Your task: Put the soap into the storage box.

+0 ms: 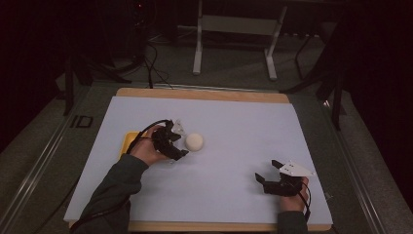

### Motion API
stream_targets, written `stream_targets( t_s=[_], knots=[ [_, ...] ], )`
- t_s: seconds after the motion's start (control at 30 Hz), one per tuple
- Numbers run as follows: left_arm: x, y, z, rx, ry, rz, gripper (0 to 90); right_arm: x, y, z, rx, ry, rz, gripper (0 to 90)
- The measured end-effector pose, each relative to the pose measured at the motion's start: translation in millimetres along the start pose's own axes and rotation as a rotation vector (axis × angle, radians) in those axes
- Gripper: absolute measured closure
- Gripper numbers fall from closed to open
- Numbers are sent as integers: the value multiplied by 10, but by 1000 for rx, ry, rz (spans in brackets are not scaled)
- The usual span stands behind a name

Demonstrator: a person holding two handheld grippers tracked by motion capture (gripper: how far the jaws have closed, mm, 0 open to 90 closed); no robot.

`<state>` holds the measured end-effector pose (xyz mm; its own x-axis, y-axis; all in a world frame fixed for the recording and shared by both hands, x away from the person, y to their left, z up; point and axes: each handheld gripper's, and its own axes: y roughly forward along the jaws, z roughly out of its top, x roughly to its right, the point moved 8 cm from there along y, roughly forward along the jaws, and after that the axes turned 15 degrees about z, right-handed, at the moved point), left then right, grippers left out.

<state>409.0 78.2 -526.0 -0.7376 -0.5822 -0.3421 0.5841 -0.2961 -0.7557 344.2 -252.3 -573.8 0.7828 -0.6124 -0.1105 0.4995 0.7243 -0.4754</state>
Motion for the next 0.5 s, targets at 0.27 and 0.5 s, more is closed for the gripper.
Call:
stream_targets(
  t_s=[0.27, 0.5],
  knots=[
    [-33, 66, 37, -18, 6, -19, 311, 0, -1, 0, 1, 1, 1, 138],
    [-62, 123, 55, -28, 1, -37, 298, 0, 0, 0, 0, 0, 0, 138]
  ],
)
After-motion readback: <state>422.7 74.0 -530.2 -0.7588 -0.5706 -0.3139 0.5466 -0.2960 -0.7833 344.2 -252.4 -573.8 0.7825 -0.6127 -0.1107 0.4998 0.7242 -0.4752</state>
